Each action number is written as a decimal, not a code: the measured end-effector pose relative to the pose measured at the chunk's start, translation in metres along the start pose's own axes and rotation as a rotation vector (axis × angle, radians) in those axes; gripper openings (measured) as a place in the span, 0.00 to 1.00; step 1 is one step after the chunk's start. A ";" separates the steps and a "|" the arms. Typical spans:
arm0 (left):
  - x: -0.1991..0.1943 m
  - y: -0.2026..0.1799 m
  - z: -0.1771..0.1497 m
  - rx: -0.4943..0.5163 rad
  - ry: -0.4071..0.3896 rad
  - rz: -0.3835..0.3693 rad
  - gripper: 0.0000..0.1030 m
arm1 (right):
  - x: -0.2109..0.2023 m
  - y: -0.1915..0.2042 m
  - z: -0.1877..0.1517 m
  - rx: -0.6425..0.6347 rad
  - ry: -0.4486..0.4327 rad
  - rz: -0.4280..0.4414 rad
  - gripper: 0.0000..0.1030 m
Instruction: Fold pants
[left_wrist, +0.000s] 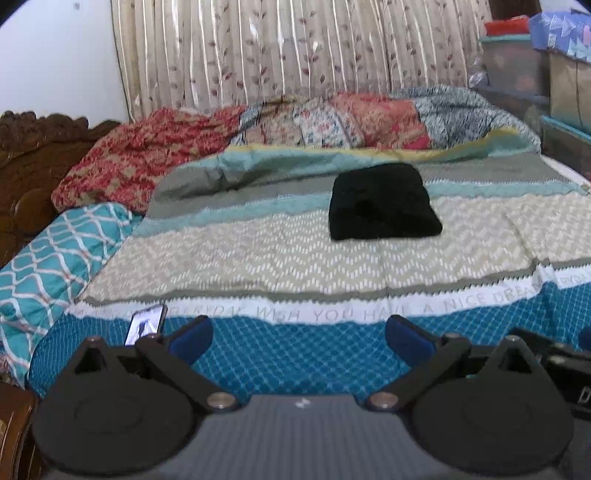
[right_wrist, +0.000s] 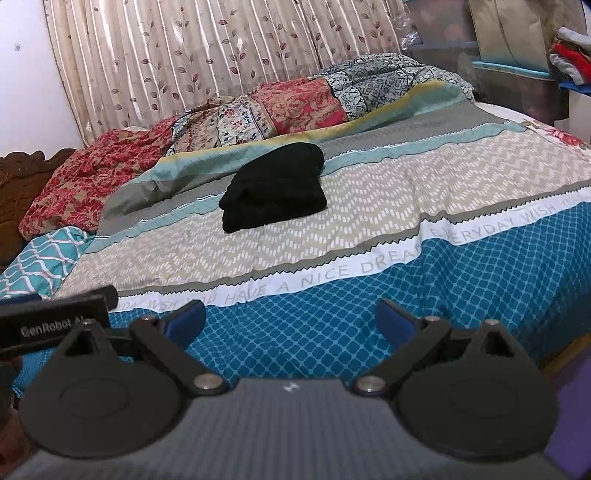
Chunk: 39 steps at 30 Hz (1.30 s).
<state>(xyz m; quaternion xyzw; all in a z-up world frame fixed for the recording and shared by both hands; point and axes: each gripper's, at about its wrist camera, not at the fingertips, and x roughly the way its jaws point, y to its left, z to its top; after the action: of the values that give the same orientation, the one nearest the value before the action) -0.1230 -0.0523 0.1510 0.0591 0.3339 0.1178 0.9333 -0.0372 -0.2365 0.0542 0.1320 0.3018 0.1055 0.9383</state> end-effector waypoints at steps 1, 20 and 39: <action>0.002 0.000 -0.001 -0.001 0.011 -0.001 1.00 | 0.000 0.000 0.000 0.001 -0.001 -0.001 0.97; 0.012 0.002 -0.005 -0.020 0.105 -0.010 1.00 | 0.000 0.001 0.002 0.006 -0.008 -0.003 0.97; 0.015 0.002 -0.005 -0.022 0.119 -0.015 1.00 | 0.000 0.001 0.002 0.005 -0.010 -0.001 0.97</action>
<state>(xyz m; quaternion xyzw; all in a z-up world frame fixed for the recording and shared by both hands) -0.1149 -0.0463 0.1383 0.0394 0.3878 0.1179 0.9133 -0.0362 -0.2355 0.0561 0.1346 0.2975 0.1035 0.9395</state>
